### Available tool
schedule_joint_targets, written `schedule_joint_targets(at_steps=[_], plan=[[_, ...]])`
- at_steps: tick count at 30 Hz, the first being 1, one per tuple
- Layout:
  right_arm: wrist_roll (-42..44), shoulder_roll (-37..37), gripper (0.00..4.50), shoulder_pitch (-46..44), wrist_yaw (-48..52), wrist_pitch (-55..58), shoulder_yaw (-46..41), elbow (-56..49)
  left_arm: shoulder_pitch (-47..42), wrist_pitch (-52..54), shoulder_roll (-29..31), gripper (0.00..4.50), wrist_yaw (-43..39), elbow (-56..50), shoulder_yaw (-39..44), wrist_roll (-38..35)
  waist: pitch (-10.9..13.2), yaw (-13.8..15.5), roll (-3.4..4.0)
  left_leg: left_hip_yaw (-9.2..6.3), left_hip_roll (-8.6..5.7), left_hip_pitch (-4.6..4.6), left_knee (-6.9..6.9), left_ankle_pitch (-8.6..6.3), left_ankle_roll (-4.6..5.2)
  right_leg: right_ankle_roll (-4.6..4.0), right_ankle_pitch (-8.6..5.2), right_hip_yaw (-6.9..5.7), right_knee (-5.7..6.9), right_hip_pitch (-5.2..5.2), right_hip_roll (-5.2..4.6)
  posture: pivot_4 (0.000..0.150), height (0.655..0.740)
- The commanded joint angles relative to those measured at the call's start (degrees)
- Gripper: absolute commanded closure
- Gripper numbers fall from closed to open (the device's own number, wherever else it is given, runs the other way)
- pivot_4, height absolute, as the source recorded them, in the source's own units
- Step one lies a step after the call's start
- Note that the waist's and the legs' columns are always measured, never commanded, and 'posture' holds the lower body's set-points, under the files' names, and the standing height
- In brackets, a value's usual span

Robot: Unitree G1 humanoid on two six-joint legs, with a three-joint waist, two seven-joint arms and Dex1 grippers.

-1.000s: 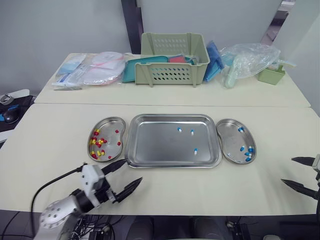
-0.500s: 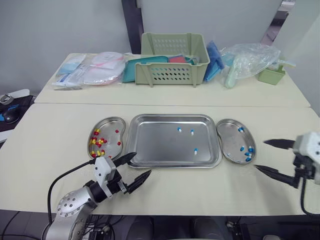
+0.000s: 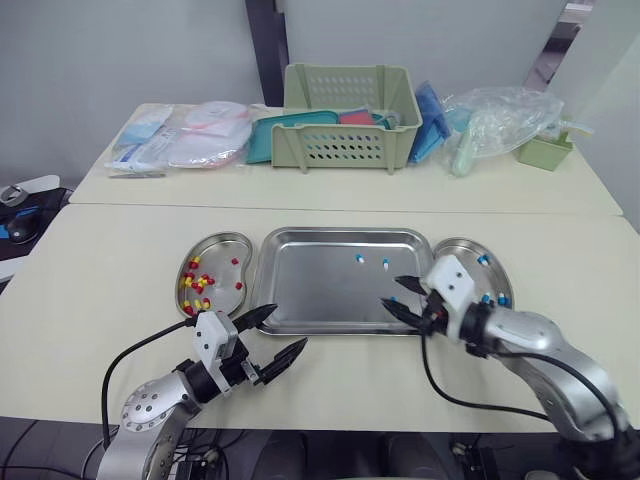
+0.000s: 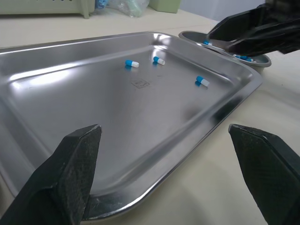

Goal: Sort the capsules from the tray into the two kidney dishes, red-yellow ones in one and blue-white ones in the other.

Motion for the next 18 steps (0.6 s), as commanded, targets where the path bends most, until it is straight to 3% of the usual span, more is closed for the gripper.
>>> schedule_joint_targets(at_steps=[1, 9, 18], plan=[[-4.6, 4.4, 2.30, -5.5, -4.6, -0.8, 2.8, 4.2, -0.9, -0.2, 0.0, 0.00, 0.5, -1.3, -0.4, -0.3, 0.0, 0.0, 0.02, 0.00, 0.00, 0.00, 0.00, 0.00, 0.00, 0.00, 0.00, 0.00, 0.00, 0.00, 0.00, 0.150, 0.7400], [-11.0, 15.1, 2.30, -17.0, -9.9, 2.6, 7.5, 18.2, -1.6, 0.7, 0.1, 0.00, 1.5, -2.2, -1.6, -0.2, 0.0, -0.2, 0.04, 0.01, 0.00, -0.02, -0.02, 0.00, 0.00, 0.00, 0.00, 0.02, 0.00, -0.09, 0.00, 0.150, 0.7400], [-15.4, 19.0, 2.30, -21.7, -10.8, 1.1, 8.5, 29.6, -1.4, 1.6, 0.2, 0.00, 2.0, -3.2, -2.1, -0.2, 0.0, -0.5, 0.06, 0.00, 0.00, -0.02, -0.02, 0.00, 0.00, -0.01, 0.00, 0.02, 0.02, -0.12, 0.00, 0.150, 0.7400]])
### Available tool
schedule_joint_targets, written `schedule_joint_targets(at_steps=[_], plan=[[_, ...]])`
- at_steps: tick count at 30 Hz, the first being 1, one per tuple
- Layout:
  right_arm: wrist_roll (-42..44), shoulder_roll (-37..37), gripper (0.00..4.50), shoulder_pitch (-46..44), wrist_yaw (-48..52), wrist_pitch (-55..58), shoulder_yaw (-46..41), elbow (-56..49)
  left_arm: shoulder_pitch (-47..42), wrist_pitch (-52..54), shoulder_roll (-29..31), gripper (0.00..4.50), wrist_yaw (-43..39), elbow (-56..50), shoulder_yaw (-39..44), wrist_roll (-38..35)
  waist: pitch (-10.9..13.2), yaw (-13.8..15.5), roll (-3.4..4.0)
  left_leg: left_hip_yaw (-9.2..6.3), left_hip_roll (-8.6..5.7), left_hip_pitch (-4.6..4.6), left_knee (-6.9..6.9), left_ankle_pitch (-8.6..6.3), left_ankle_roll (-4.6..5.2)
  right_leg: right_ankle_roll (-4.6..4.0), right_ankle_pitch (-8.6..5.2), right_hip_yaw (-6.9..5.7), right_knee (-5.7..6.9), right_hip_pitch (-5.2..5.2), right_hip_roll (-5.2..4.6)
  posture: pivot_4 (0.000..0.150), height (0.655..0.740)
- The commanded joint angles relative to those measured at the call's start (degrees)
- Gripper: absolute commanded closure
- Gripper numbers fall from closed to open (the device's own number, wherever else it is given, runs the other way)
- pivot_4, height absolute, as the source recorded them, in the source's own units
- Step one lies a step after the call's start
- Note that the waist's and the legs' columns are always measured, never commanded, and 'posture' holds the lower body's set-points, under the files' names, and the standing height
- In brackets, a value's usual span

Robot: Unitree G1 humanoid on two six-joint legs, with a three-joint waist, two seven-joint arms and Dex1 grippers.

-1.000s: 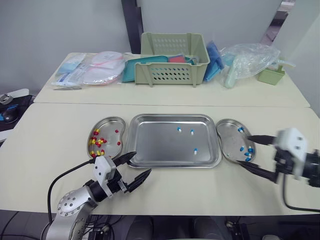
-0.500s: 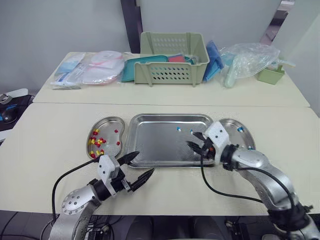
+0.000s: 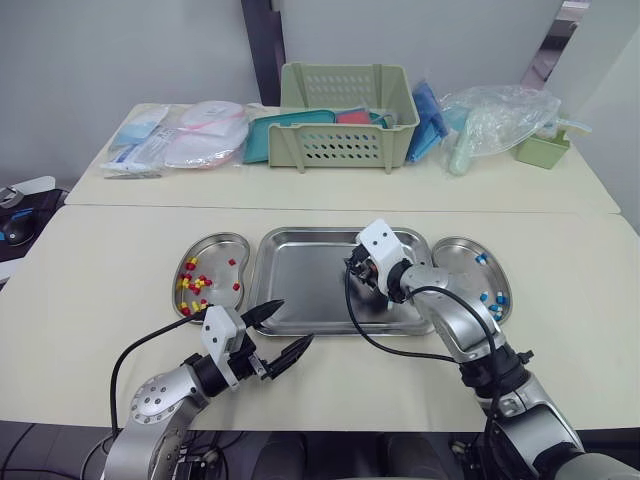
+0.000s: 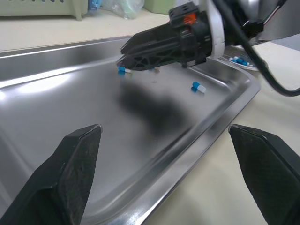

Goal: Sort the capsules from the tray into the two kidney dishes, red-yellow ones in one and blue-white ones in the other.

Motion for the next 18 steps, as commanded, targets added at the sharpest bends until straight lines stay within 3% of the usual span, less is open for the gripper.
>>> schedule_joint_targets(at_steps=[1, 5, 15, 18], plan=[[-1.7, 1.0, 2.30, -1.5, -0.9, -1.7, -0.9, 2.5, 0.3, 0.0, 0.3, 0.00, 0.3, -2.5, -0.4, -0.3, 0.0, -0.2, 0.01, 0.01, 0.00, 0.00, 0.00, 0.00, 0.00, 0.00, 0.00, 0.01, 0.00, -0.01, 0.00, 0.150, 0.7400], [-2.6, 1.3, 2.30, -2.3, -0.2, -2.1, -1.1, 5.7, 0.7, -0.2, 0.4, 0.00, 0.4, -2.6, -0.4, -0.3, 0.0, -0.6, 0.03, 0.01, 0.00, 0.02, 0.00, 0.00, 0.00, 0.00, 0.00, 0.02, 0.04, -0.01, 0.00, 0.150, 0.7400], [-1.6, 2.7, 4.46, -2.3, 1.0, 0.6, -3.6, 5.6, 0.6, -0.6, 0.7, 0.00, 0.0, -1.8, -0.1, -0.3, 0.0, -0.7, 0.03, 0.01, 0.00, 0.02, 0.00, 0.00, 0.00, 0.00, 0.00, 0.02, 0.03, -0.01, 0.00, 0.150, 0.7400], [-0.6, 3.3, 4.48, -2.2, 2.2, 0.4, -4.1, 3.1, 0.7, -0.7, 1.0, 0.00, -0.2, -1.6, 0.0, -0.3, 0.0, -0.8, 0.04, 0.01, 0.00, 0.02, 0.00, 0.00, 0.00, 0.00, 0.00, 0.02, 0.03, -0.01, 0.00, 0.150, 0.7400]])
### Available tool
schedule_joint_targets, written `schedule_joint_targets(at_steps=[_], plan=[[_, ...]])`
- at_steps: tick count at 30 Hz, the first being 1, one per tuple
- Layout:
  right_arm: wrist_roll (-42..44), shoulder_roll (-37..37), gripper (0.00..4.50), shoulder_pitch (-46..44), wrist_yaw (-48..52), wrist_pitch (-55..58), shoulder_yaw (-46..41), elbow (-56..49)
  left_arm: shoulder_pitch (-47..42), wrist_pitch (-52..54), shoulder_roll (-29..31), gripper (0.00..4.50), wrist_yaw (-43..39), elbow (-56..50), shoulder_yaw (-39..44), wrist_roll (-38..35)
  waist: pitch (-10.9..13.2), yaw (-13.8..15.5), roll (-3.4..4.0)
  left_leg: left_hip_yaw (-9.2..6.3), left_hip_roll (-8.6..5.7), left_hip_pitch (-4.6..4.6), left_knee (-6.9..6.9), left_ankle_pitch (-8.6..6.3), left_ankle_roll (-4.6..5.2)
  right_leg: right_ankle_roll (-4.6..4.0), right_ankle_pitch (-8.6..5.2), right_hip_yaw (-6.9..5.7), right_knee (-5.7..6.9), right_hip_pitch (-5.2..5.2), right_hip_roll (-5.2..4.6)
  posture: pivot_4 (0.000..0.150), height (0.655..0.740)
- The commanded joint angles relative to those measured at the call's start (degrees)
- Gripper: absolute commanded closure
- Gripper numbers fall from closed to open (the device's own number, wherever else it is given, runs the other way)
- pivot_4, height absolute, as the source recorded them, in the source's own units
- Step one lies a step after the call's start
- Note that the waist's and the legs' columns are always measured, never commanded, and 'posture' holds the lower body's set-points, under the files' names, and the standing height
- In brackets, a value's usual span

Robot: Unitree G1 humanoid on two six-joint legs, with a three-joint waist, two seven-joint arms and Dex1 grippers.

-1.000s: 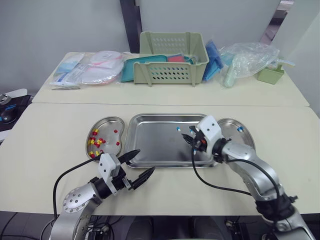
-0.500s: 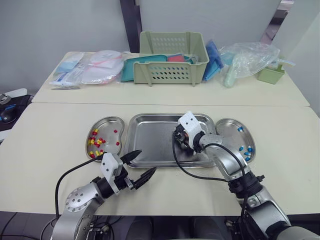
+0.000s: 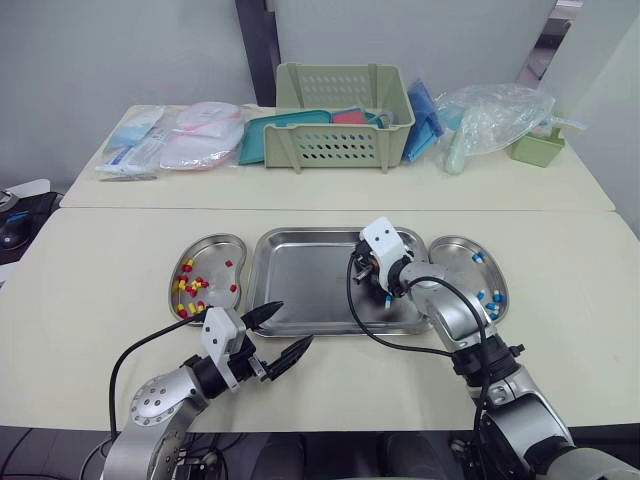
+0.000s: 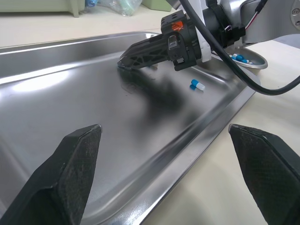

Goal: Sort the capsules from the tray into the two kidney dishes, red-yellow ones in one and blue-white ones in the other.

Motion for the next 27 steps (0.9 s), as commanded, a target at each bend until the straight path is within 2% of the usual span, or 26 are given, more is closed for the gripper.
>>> schedule_joint_targets(at_steps=[1, 8, 12, 16, 22, 27], plan=[[1.1, 0.3, 4.48, 0.0, 1.9, 0.3, -0.3, -4.2, 0.2, -0.8, 0.6, 0.00, -0.6, -1.5, 0.2, -0.4, 0.0, 0.0, 0.01, 0.00, 0.00, -0.01, 0.00, 0.00, 0.00, 0.00, 0.00, 0.00, 0.00, 0.00, 0.00, 0.150, 0.7400], [4.0, -3.2, 4.48, 3.9, 4.2, 6.0, -3.3, -20.4, -0.1, -2.2, 2.7, 0.00, -3.8, -0.7, 0.3, -0.1, 0.1, 0.0, 0.09, -0.02, 0.00, -0.09, -0.02, 0.00, 0.00, 0.00, 0.00, -0.01, -0.02, -0.06, 0.00, 0.150, 0.7400], [8.3, -10.1, 4.48, 9.4, 7.7, 11.6, -9.6, -33.4, -0.5, -4.0, 5.5, 0.00, -9.0, -0.3, -1.2, 0.0, 0.1, 0.5, 0.13, -0.02, -0.01, -0.13, -0.02, 0.00, 0.00, 0.00, 0.00, -0.02, -0.08, -0.05, -0.02, 0.150, 0.7400], [12.5, -16.1, 4.48, 15.8, 10.4, 12.5, -18.3, -41.7, -1.6, -7.6, 6.9, 0.00, -12.7, 1.1, -2.2, 1.1, 0.1, 1.1, 0.22, -0.01, -0.02, -0.14, -0.03, -0.01, 0.01, 0.00, 0.00, -0.02, -0.09, -0.04, -0.02, 0.150, 0.7400], [15.0, -22.5, 4.48, 28.9, 13.0, 9.8, -30.6, -45.5, -3.0, -9.8, 6.5, 0.00, -14.9, 3.1, -3.8, 1.5, 0.1, 1.2, 0.23, 0.03, -0.02, -0.13, -0.05, -0.01, 0.02, 0.00, 0.00, -0.01, -0.13, 0.00, -0.01, 0.150, 0.7400], [15.2, -23.7, 4.48, 35.2, 12.4, 8.4, -34.1, -42.9, -3.4, -12.6, 5.4, 0.00, -15.5, 5.5, -4.7, 2.3, 0.2, 0.9, 0.23, 0.06, -0.01, -0.05, -0.04, -0.01, 0.02, 0.00, 0.00, 0.03, -0.08, 0.03, -0.01, 0.150, 0.7400]])
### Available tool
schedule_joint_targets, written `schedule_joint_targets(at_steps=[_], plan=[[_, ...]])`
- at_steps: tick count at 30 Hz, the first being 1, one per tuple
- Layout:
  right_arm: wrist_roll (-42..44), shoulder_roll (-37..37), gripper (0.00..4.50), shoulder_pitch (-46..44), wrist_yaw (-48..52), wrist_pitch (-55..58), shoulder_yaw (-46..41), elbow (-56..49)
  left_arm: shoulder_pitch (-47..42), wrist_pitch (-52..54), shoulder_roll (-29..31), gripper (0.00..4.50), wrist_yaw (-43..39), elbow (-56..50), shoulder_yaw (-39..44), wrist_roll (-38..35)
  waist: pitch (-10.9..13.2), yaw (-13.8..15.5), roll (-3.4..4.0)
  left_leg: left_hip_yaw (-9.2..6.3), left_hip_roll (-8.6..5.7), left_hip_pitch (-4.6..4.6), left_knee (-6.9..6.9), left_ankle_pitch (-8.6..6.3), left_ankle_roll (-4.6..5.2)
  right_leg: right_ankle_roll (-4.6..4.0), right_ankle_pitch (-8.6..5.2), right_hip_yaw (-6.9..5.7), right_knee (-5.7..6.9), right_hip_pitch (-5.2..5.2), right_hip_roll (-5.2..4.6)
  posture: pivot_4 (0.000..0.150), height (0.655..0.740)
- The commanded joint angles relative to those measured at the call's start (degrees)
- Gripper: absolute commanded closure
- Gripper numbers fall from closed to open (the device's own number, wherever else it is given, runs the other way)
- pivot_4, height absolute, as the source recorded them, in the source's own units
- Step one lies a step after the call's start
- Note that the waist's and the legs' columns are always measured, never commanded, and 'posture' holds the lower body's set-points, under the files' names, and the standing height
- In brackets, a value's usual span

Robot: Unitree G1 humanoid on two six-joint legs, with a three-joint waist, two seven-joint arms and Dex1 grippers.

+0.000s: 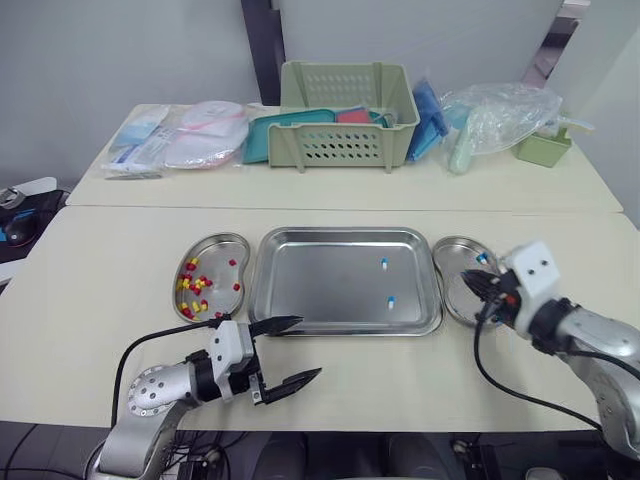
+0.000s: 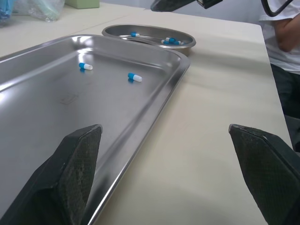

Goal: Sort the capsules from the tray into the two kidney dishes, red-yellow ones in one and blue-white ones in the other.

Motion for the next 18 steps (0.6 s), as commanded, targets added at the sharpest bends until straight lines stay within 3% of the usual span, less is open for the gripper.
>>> schedule_joint_targets(at_steps=[1, 5, 6, 9, 18], plan=[[0.7, -0.3, 4.48, 1.2, -0.8, -1.3, -2.4, 0.4, -0.3, -2.4, -0.4, 0.00, -0.8, 0.1, -0.7, 0.3, 0.0, -0.2, 0.00, 0.00, 0.00, 0.01, 0.00, 0.00, 0.00, 0.00, 0.00, 0.01, 0.01, 0.00, 0.01, 0.150, 0.7400], [2.0, 1.0, 4.48, 1.2, -2.2, -0.8, -3.6, 2.2, -0.6, -3.2, -0.7, 0.00, -0.8, 0.5, -1.3, 0.3, 0.0, -0.1, 0.00, 0.00, 0.00, 0.00, 0.00, 0.00, 0.00, 0.00, 0.00, 0.00, 0.00, 0.01, 0.00, 0.150, 0.7400], [2.4, 1.3, 3.90, 1.1, -2.6, -0.7, -3.8, 2.4, -0.6, -3.4, -0.7, 0.00, -0.8, 0.6, -1.3, 0.3, 0.0, -0.1, 0.00, 0.00, 0.00, -0.01, 0.00, 0.00, 0.00, 0.00, 0.00, 0.00, -0.01, 0.02, 0.00, 0.150, 0.7400], [2.9, 1.4, 3.26, 1.4, -3.1, -1.4, -4.0, 3.1, -0.7, -3.9, -0.7, 0.00, -0.7, 1.1, -1.3, 0.2, 0.0, -0.1, 0.01, -0.01, 0.00, -0.01, 0.00, 0.00, 0.00, 0.00, 0.00, -0.01, -0.01, 0.02, 0.00, 0.150, 0.7400], [5.0, 0.5, 0.68, 1.9, -2.4, -5.1, -6.5, 3.5, -0.4, -2.7, -0.3, 0.00, 0.8, 1.6, 1.5, -1.9, 0.0, 0.0, 0.01, 0.00, 0.00, -0.01, 0.00, 0.00, 0.00, 0.00, 0.00, -0.01, -0.01, 0.02, 0.00, 0.150, 0.7400]])
